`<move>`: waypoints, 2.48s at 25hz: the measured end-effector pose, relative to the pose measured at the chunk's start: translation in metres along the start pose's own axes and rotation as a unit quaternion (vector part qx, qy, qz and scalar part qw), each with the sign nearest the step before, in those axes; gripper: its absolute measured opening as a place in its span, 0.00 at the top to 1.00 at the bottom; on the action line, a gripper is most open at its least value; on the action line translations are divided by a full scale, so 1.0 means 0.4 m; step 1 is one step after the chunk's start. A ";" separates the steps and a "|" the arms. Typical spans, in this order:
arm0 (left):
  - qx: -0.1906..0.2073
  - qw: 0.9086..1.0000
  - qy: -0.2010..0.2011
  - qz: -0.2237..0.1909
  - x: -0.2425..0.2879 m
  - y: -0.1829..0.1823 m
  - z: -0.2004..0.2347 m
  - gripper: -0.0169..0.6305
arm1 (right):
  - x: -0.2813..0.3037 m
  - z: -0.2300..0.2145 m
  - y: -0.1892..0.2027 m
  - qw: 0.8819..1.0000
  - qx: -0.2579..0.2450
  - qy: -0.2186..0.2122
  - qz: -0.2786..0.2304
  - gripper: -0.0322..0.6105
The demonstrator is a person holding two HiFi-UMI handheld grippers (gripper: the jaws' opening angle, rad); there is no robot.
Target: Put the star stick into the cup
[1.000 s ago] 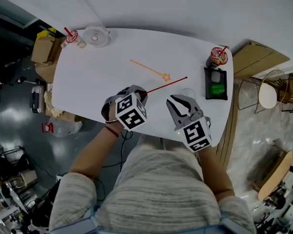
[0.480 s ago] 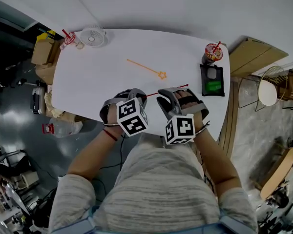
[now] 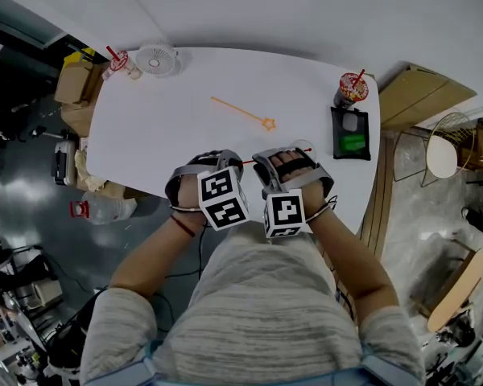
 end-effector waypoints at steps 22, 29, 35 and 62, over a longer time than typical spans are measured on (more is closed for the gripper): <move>0.009 1.000 -0.019 -0.015 -0.019 -0.010 0.012 0.93 | 0.002 -0.022 -0.001 1.000 -0.004 0.028 -0.002 0.93; 0.010 0.996 -0.060 -0.069 -0.053 -0.025 0.025 0.65 | -0.007 -0.042 0.013 0.999 0.001 0.048 -0.001 0.93; -0.075 0.972 -0.120 -0.185 -0.124 -0.011 0.055 0.62 | -0.026 -0.064 0.052 0.997 0.043 0.071 0.002 0.93; -0.449 0.705 -0.079 -0.543 -0.073 0.071 0.049 0.92 | -0.239 -0.117 0.280 0.725 0.554 0.276 -0.303 0.93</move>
Point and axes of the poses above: the fingertips, and each gripper's own axes: x forward along the fingers, z to its left, y out of its underside, the point moved 9 cm from there along -x, backward along the fingers, and after that the axes turned 6 degrees about -z, right-handed, at the moved point
